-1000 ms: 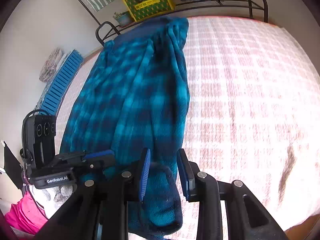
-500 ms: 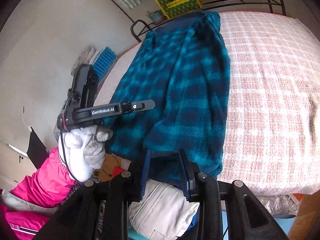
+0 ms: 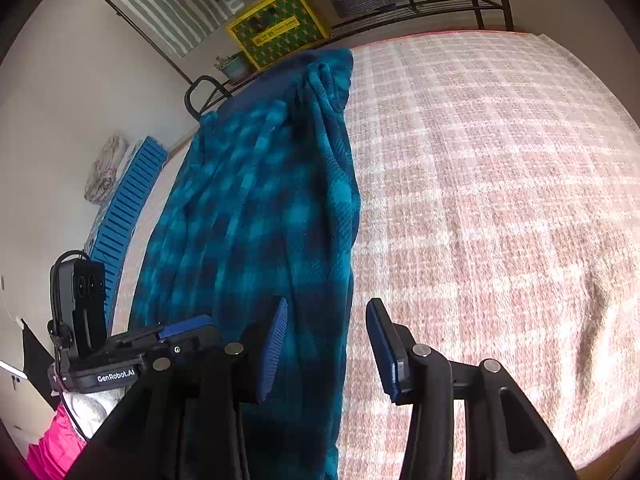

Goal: Fold large clothes

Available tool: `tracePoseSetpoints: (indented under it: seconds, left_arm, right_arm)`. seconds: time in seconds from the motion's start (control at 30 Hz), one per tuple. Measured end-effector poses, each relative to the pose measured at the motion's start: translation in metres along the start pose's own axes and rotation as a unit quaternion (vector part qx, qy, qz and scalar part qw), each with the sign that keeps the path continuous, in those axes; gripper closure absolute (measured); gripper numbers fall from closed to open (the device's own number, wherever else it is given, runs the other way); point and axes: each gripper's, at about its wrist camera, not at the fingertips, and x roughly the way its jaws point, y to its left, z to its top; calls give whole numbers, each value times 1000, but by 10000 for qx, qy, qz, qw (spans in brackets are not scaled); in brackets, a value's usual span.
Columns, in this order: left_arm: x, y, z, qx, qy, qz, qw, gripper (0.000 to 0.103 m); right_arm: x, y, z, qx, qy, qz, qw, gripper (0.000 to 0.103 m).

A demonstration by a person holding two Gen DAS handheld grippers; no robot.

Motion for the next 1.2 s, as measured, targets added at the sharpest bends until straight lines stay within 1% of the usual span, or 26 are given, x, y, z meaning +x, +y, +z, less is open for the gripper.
tracePoseSetpoints:
  seconds: [0.07,0.13,0.17,0.2,0.23,0.3,0.43,0.53,0.6,0.67,0.7,0.73,0.77,0.83,0.9,0.97,1.03,1.07,1.1,1.2]
  left_arm:
    - [5,0,6,-23,-23,-41,10000,59]
    - [12,1,11,-39,27,-13,10000,83]
    - [16,2,12,-48,53,-26,10000,89]
    - [18,2,13,-48,42,-41,10000,95]
    - [17,2,13,-20,-14,-54,10000,98]
    - [14,0,13,47,-107,-89,9999,100]
    - [-8,4,19,-159,-335,-411,9985,101]
    - [-23,4,26,-195,-586,-458,9970,101]
    - [-23,4,30,-102,-692,-313,9971,101]
    - [-9,4,26,-70,-386,-166,9991,101]
    - [-4,7,24,-100,-241,-68,9996,101]
    - [-4,9,23,-98,-207,28,9997,101]
    - [-7,11,21,-59,-302,82,9995,101]
    - [-21,11,13,55,-517,167,9985,94]
    - [-38,7,2,238,-676,145,9973,93]
    - [-55,1,-12,467,-771,18,9959,93]
    - [-67,-8,-22,691,-805,-107,9943,93]
    - [-70,-14,-26,807,-789,-254,9933,93]
    - [-66,-22,-28,943,-703,-429,9921,93]
    - [-44,-38,-38,1226,-192,-808,9890,93]
  right_arm:
    - [14,-4,13,40,26,-51,10000,60]
    - [30,-7,24,16,123,-141,9998,66]
    - [36,-9,27,8,164,-177,9997,72]
    - [42,-10,30,-6,202,-164,9997,88]
    - [45,-11,32,-7,239,-144,9996,99]
    - [45,-8,36,-58,215,-200,9996,102]
    - [36,-1,44,-160,63,-88,9998,103]
    - [28,2,51,-160,-66,-102,9998,103]
    - [30,4,55,-182,-87,-158,9997,103]
    - [38,6,54,-273,50,-285,9992,102]
    - [42,7,53,-313,121,-389,9987,96]
    - [44,5,50,-311,173,-521,9980,86]
    - [44,3,49,-282,195,-503,9981,82]
    - [36,-2,47,-206,147,-199,9995,73]
    - [26,-6,42,-72,93,88,9999,72]
    - [19,-8,33,11,126,279,9995,72]
    - [15,-6,21,14,214,372,9991,72]
    - [14,-4,14,-28,283,401,9988,72]
    - [15,-1,7,-106,352,397,9985,72]
    - [21,2,-9,-197,559,333,9977,72]
